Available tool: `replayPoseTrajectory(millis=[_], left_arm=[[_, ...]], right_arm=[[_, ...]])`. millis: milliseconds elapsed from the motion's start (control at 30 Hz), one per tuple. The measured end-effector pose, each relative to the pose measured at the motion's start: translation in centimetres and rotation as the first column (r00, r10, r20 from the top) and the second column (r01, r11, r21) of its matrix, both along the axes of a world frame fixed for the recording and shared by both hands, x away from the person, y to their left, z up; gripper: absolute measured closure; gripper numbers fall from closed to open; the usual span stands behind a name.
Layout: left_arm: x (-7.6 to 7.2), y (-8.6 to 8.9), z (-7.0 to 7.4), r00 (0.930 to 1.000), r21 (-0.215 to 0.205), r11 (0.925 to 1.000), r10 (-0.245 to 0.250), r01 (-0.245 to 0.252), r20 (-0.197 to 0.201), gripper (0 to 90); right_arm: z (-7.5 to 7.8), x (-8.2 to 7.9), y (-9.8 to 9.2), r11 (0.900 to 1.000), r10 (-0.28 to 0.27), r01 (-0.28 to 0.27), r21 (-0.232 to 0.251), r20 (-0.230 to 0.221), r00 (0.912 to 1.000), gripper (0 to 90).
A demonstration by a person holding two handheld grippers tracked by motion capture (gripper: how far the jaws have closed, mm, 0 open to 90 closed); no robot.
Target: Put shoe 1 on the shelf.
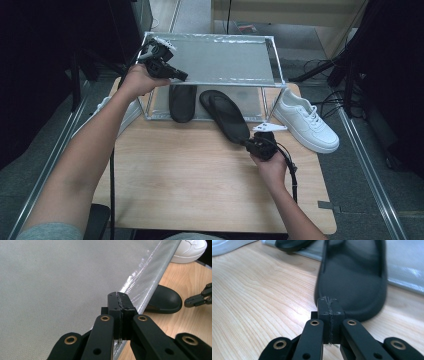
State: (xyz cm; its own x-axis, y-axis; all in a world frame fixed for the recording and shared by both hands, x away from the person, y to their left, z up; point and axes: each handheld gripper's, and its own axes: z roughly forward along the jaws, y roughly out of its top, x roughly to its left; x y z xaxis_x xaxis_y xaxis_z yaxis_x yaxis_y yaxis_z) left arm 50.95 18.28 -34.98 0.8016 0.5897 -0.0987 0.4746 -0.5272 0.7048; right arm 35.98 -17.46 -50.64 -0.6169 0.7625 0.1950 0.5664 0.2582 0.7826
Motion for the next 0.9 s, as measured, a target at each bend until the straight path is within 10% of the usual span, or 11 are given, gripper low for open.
replayPoseTrajectory(millis=[900], left_arm=[[0.0, 0.0, 0.1, 1.0000, 0.004, 1.0000, -0.001, 0.002, -0.006, 90.0]], right_arm=[[-1.6, 1.4, -3.1, 0.996, -0.075, 0.074, -0.053, -0.012, 0.9971, 90.0]])
